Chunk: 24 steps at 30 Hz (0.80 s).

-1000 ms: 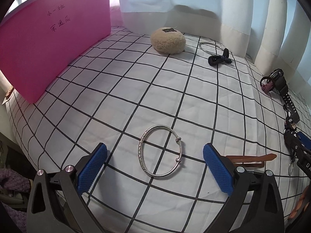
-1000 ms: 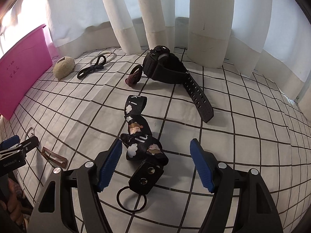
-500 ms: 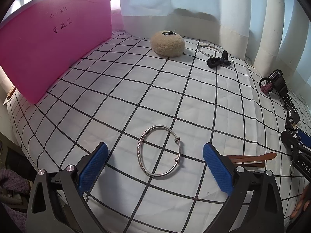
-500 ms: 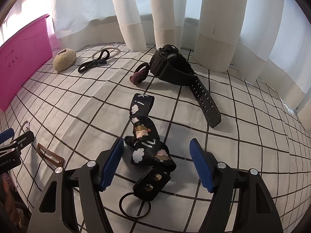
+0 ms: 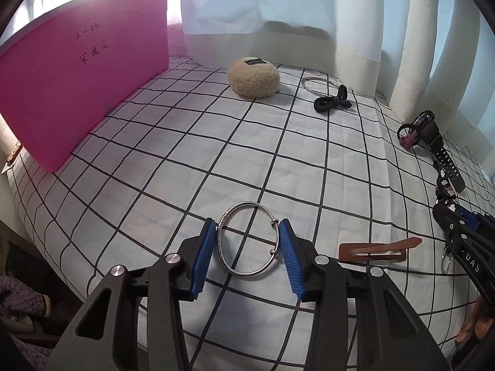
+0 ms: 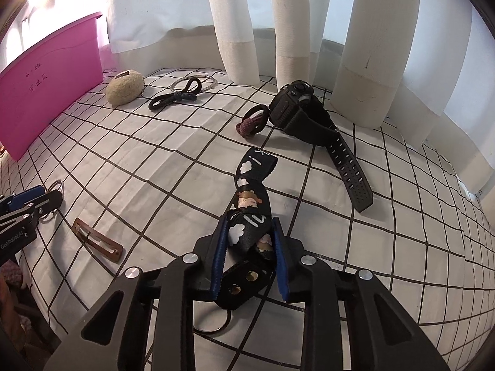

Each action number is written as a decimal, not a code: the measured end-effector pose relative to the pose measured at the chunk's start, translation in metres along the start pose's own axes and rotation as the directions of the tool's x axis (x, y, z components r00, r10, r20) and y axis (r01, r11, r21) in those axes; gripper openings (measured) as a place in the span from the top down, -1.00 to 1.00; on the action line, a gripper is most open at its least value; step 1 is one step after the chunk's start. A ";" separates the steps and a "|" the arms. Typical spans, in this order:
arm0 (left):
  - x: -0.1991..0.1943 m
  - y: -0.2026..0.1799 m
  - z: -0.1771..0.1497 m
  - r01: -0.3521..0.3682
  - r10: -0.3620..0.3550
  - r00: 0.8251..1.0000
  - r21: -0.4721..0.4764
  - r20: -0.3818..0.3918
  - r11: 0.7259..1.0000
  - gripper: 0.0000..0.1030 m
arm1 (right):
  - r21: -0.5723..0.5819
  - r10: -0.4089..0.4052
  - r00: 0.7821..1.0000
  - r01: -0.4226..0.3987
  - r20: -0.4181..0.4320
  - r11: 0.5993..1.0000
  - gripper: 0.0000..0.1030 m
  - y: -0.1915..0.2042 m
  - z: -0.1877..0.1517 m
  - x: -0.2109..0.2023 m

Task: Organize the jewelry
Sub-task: 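Grasp the silver bangle with the left tool while the right tool grasps the black patterned strap, then carry the bangle with the left tool while the right tool carries the strap over the tub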

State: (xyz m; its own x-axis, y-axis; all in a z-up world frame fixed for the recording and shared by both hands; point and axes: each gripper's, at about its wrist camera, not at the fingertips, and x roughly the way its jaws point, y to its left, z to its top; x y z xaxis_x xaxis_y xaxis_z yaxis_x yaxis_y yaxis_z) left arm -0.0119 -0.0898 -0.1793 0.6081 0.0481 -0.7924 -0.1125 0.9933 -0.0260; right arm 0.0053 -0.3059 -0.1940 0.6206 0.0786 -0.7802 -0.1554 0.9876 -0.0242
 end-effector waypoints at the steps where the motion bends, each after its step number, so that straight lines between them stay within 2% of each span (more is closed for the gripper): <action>1: -0.001 0.002 0.000 0.003 -0.003 1.000 -0.008 -0.002 1.000 0.19 | 0.009 0.005 1.000 -0.005 0.004 1.000 0.51 -0.002 0.000 -0.001; 8: -0.012 0.007 0.000 -0.007 0.007 1.000 -0.025 0.003 1.000 0.20 | 0.065 0.056 0.998 -0.058 0.043 0.996 0.52 -0.011 0.000 -0.016; 13: -0.029 0.009 0.008 -0.004 0.005 1.000 -0.035 0.014 0.999 0.19 | 0.071 0.080 0.996 -0.083 0.036 0.994 0.52 -0.013 0.005 -0.032; 21: -0.066 0.009 0.030 0.001 0.001 1.000 -0.067 0.030 0.998 0.20 | 0.041 0.099 0.994 -0.100 0.037 0.994 0.52 -0.016 0.023 -0.068; 24: -0.086 0.009 0.039 -0.001 0.005 0.999 -0.078 0.046 0.997 0.19 | 0.026 0.128 0.991 -0.130 0.040 0.991 0.52 -0.015 0.034 -0.082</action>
State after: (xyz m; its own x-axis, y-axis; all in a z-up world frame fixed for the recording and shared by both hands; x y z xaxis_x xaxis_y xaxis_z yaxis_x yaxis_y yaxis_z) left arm -0.0343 -0.0811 -0.0873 0.6431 0.0579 -0.7636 -0.1744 0.9820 -0.0725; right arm -0.0173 -0.3226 -0.1085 0.6258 0.2101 -0.7512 -0.2144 0.9723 0.0934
